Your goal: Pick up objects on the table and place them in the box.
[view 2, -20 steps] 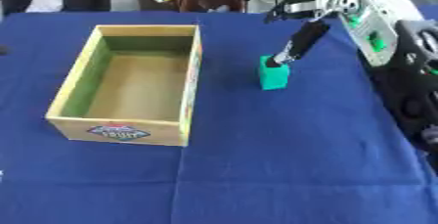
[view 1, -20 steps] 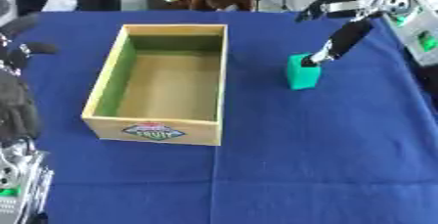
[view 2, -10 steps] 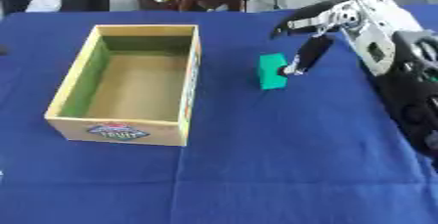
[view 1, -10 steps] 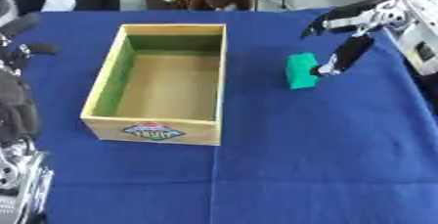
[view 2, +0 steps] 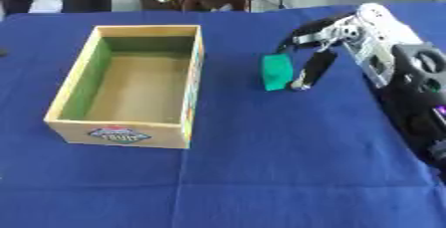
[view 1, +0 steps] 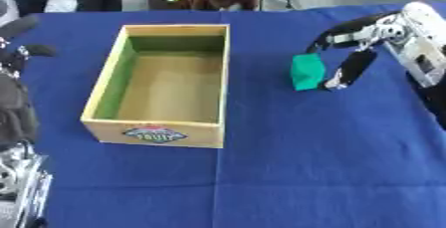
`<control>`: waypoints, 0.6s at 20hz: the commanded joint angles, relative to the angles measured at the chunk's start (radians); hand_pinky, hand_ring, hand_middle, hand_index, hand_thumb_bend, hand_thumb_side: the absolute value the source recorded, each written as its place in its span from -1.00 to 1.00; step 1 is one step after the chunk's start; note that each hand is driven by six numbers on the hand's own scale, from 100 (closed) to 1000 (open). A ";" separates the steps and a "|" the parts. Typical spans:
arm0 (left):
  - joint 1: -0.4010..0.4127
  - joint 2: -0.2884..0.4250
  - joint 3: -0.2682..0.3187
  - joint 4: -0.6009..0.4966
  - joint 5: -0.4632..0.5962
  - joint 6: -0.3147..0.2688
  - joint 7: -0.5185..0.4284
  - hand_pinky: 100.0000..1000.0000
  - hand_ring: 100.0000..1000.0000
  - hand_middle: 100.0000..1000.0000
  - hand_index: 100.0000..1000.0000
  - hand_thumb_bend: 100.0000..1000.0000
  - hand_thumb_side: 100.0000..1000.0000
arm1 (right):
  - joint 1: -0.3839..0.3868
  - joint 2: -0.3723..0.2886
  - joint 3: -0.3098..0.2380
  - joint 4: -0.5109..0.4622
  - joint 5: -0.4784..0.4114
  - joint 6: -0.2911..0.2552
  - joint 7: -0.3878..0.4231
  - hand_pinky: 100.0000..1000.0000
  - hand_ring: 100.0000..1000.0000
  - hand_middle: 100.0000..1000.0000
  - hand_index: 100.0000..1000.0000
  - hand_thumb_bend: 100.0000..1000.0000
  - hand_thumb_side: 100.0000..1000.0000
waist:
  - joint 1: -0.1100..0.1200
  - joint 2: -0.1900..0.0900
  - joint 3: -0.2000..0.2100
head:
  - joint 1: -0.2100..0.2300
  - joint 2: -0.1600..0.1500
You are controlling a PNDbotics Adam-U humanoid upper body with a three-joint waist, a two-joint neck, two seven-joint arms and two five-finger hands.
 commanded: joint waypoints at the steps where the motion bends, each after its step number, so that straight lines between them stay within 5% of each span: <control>1: -0.010 0.006 -0.004 -0.017 0.002 -0.001 -0.003 -0.10 0.38 0.72 0.45 -1.00 0.93 | -0.020 -0.018 -0.001 -0.017 0.001 -0.003 0.001 0.78 0.86 0.84 1.00 -0.46 -0.22 | -0.001 -0.018 0.002 | -0.003 -0.007; 12: -0.012 0.003 -0.004 -0.017 0.000 0.002 -0.009 -0.10 0.38 0.73 0.44 -1.00 0.94 | -0.017 -0.006 -0.003 -0.001 0.081 0.011 -0.051 0.68 0.78 0.63 0.85 -0.45 -0.21 | -0.001 -0.008 0.008 | -0.004 -0.009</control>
